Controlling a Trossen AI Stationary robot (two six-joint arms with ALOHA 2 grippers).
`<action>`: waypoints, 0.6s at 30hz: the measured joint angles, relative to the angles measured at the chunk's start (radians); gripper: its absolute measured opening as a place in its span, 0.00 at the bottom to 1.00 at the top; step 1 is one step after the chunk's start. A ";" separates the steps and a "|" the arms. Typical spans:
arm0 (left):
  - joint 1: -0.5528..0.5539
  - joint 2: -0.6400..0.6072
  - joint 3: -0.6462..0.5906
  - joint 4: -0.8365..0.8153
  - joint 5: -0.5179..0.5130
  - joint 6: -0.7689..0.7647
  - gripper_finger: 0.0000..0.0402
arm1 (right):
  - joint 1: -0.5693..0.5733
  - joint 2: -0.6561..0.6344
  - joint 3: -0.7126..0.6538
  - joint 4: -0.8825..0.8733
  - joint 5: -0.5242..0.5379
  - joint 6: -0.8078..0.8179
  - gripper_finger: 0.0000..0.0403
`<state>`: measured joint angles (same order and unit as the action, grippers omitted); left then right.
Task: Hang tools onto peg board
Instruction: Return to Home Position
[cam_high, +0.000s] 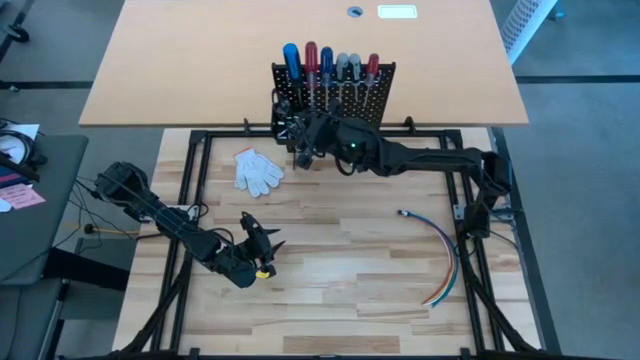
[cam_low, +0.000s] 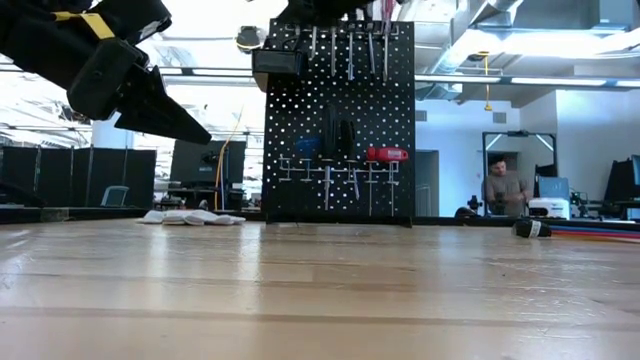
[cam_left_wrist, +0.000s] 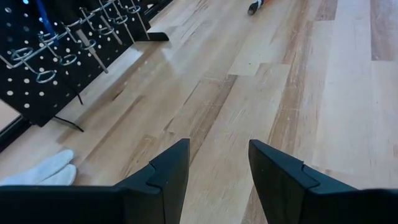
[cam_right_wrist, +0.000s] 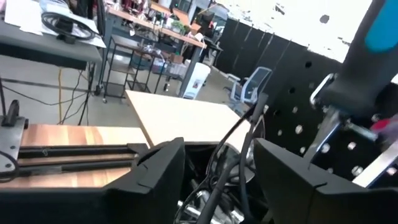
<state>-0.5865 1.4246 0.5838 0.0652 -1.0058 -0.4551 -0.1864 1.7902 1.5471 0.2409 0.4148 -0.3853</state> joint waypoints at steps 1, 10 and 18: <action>0.000 0.000 0.000 0.000 0.000 -0.001 0.40 | 0.003 -0.006 0.000 -0.002 0.001 -0.006 0.51; 0.000 0.000 0.000 0.000 0.001 -0.004 0.40 | 0.061 -0.095 0.000 -0.115 0.008 -0.077 0.52; -0.017 0.000 0.000 0.000 0.009 -0.013 0.40 | 0.309 -0.175 0.000 -0.589 0.001 -0.102 0.46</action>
<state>-0.6033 1.4246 0.5838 0.0656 -0.9966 -0.4683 0.1226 1.6154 1.5471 -0.3482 0.4162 -0.4871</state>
